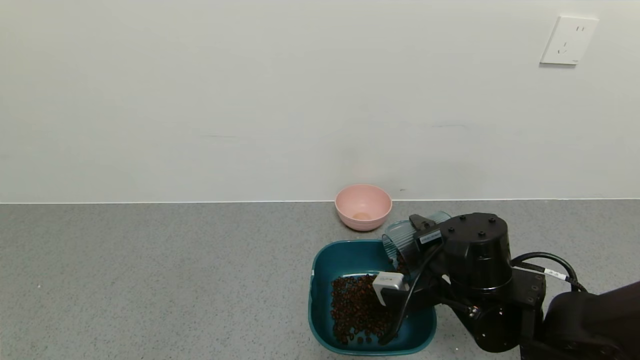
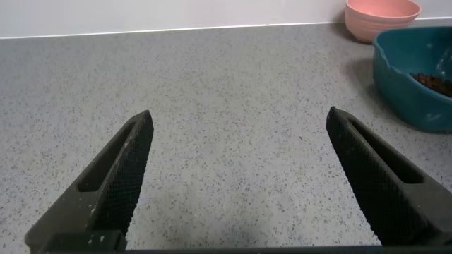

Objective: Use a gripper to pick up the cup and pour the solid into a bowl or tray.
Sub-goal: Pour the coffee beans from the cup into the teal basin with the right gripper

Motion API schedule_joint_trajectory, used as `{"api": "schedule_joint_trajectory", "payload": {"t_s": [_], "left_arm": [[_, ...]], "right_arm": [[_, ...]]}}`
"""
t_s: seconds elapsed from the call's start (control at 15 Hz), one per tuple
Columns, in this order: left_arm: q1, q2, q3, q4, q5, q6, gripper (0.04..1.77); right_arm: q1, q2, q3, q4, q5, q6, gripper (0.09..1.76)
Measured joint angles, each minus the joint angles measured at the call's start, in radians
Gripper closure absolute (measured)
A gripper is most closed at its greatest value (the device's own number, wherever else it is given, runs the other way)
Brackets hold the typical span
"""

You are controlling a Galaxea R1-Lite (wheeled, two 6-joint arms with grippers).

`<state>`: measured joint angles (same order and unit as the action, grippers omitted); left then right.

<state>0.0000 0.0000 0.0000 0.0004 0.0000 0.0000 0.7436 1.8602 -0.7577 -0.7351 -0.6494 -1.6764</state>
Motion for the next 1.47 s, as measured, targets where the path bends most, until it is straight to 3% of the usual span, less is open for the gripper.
{"api": "schedule_joint_trajectory", "payload": {"t_s": [1.47], "left_arm": [[0.000, 0.000, 0.000, 0.000, 0.000, 0.000, 0.05]], "right_arm": [[0.003, 0.003, 0.016, -0.002, 0.000, 0.002, 0.49]]}}
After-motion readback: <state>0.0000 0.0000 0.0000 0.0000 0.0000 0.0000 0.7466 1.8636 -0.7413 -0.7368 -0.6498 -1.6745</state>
